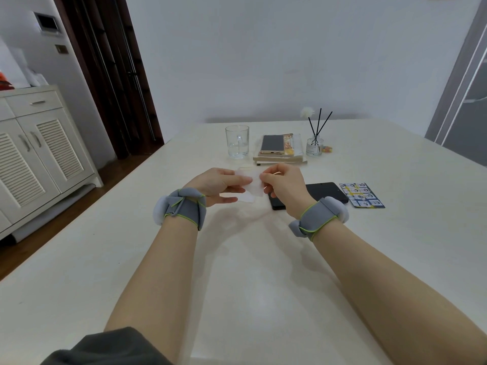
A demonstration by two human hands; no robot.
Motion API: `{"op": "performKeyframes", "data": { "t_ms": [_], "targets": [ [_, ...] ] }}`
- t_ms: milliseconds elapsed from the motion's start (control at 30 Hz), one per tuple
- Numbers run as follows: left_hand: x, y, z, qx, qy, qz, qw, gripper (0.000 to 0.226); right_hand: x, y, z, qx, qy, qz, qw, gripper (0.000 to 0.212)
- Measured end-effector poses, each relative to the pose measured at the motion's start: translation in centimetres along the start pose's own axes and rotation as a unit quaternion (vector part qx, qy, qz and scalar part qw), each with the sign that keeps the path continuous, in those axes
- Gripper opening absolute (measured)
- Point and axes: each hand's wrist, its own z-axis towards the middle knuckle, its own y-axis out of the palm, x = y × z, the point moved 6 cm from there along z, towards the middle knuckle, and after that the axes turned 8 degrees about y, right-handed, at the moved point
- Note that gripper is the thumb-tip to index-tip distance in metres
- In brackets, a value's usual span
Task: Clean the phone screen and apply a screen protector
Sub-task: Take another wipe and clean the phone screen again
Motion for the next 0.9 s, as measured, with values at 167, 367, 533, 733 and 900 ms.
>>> {"op": "performKeyframes", "data": {
  "t_ms": [167, 367, 533, 733, 900],
  "targets": [
    [0.4, -0.2, 0.2, 0.036, 0.04, -0.064, 0.996, 0.034, 0.3, 0.2, 0.0, 0.003, 0.017, 0.008, 1.0, 0.019],
    [0.6, -1.0, -0.1, 0.071, 0.042, -0.007, 0.997, 0.032, 0.9, 0.6, -0.2, -0.013, 0.058, 0.021, 0.998, 0.02],
    [-0.6, -1.9, -0.5, 0.064, -0.031, 0.113, 0.991, 0.025, 1.4, 1.1, -0.7, -0.049, 0.094, -0.049, 0.993, 0.016],
    [-1.7, -1.7, -0.8, 0.065, -0.08, 0.239, 0.966, 0.023, 1.5, 2.7, -1.2, -0.059, 0.053, -0.246, 0.966, 0.014],
    [-1.7, -1.9, -0.7, 0.091, -0.074, 0.318, 0.941, 0.032, 0.9, 3.6, -1.3, -0.02, -0.017, -0.393, 0.919, 0.022]
  ]
}}
